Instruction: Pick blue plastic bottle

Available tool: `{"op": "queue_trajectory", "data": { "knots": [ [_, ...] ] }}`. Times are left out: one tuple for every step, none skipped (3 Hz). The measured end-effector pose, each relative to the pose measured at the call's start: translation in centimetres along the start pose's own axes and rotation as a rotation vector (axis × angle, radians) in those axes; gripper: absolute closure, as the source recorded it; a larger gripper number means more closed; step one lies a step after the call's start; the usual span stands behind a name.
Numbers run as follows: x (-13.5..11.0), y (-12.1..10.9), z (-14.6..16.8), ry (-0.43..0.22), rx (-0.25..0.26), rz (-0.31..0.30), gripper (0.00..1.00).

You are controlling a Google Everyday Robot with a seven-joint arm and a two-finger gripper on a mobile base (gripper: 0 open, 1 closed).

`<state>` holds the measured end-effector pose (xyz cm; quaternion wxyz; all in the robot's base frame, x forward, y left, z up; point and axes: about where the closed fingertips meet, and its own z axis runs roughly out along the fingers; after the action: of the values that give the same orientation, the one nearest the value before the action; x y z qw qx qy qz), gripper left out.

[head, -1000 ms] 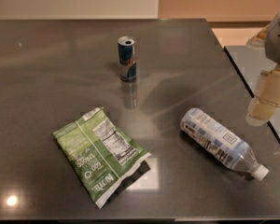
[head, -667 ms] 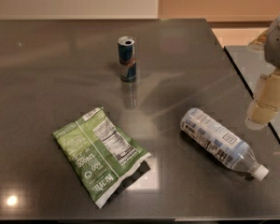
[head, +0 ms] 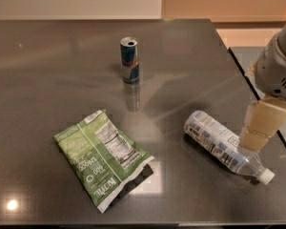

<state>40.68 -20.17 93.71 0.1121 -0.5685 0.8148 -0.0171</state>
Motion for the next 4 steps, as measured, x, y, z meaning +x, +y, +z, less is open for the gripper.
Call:
{"op": "queue_trajectory", "data": {
  "knots": [
    [0.3,1.2,2.3,0.04,-0.03,0.036,0.0],
    [0.8,2.3,4.4,0.084,-0.034,0.068,0.0],
    [1.3,3.3,6.3,0.119,-0.041,0.096,0.0],
    [1.9,4.1,7.9,0.14,-0.06,0.127,0.0]
  ]
}}
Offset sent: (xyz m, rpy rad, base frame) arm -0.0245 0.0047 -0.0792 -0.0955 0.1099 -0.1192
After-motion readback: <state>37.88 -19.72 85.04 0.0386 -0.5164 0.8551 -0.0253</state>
